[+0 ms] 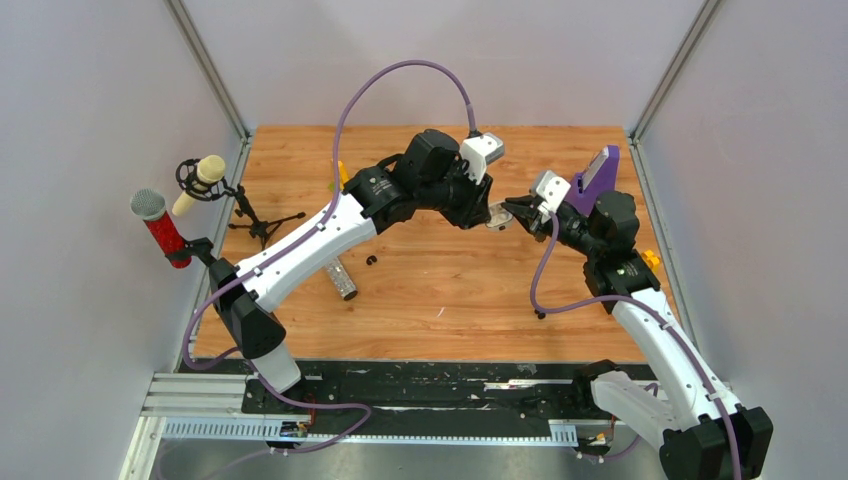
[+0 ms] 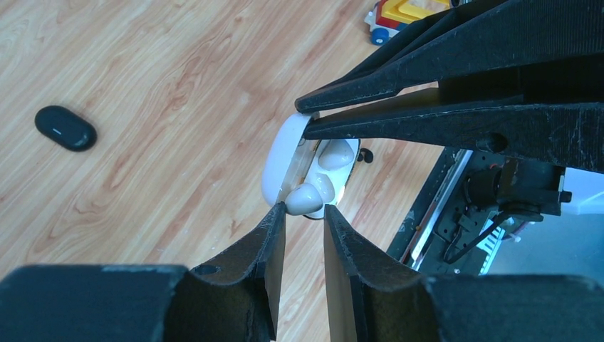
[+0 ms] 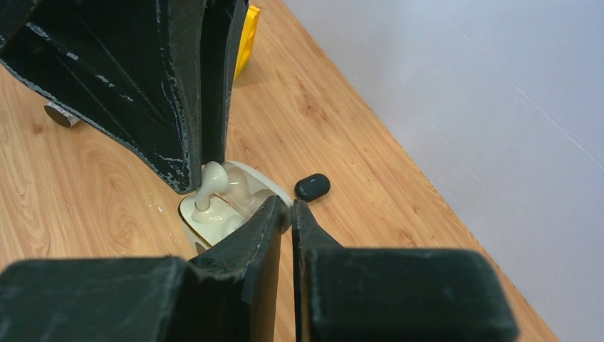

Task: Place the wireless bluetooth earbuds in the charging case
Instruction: Adjust the earbud with the charging case.

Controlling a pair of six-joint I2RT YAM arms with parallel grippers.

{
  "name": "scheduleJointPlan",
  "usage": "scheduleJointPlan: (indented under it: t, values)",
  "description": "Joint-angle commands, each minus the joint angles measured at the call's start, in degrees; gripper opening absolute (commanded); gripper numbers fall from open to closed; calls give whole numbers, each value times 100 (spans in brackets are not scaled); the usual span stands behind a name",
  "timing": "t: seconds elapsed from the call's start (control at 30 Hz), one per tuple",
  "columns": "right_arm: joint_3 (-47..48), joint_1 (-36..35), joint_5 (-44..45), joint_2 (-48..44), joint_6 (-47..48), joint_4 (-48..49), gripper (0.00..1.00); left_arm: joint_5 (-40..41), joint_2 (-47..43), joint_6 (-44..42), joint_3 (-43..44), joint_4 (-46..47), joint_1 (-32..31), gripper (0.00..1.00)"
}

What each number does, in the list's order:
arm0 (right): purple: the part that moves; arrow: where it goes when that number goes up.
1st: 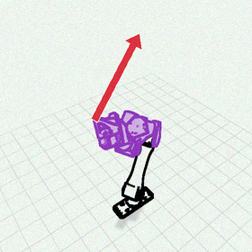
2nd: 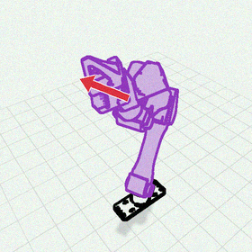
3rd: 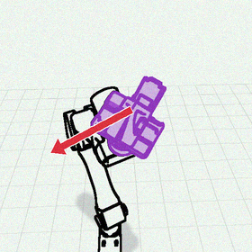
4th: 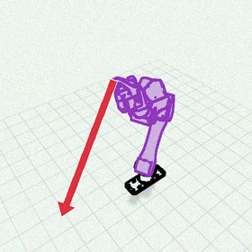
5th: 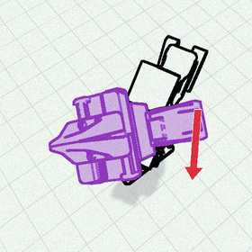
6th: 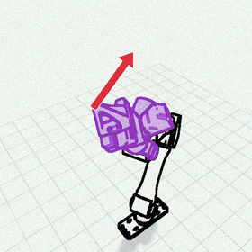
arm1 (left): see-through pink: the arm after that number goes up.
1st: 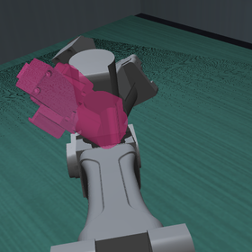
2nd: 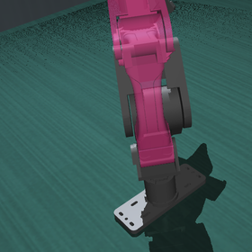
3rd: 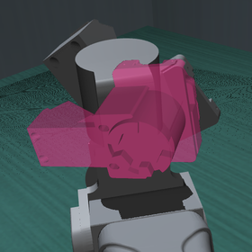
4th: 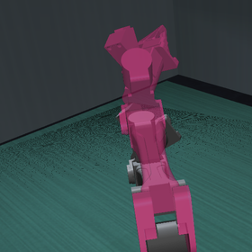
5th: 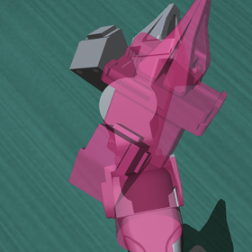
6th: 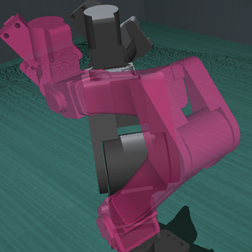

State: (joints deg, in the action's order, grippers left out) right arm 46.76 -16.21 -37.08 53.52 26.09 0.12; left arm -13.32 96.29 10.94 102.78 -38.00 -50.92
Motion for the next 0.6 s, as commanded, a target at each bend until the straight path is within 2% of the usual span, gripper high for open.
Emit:
scheduleJointPlan:
  t: [0.0, 0.3, 0.43, 0.57]
  values:
    - [55, -19, -225, -109, 0, 209, 0, -254, -36, -93, 242, 111, -40, 33]
    - [120, 18, -242, -173, -108, 181, 0, 279, -180, -303, 157, 80, -44, 35]
    - [148, 28, -349, -171, -170, 147, 0, 267, -170, -382, 208, 70, -49, 41]
    - [166, 24, -400, -172, -197, 113, 0, 230, -107, -408, 306, 43, -45, 51]
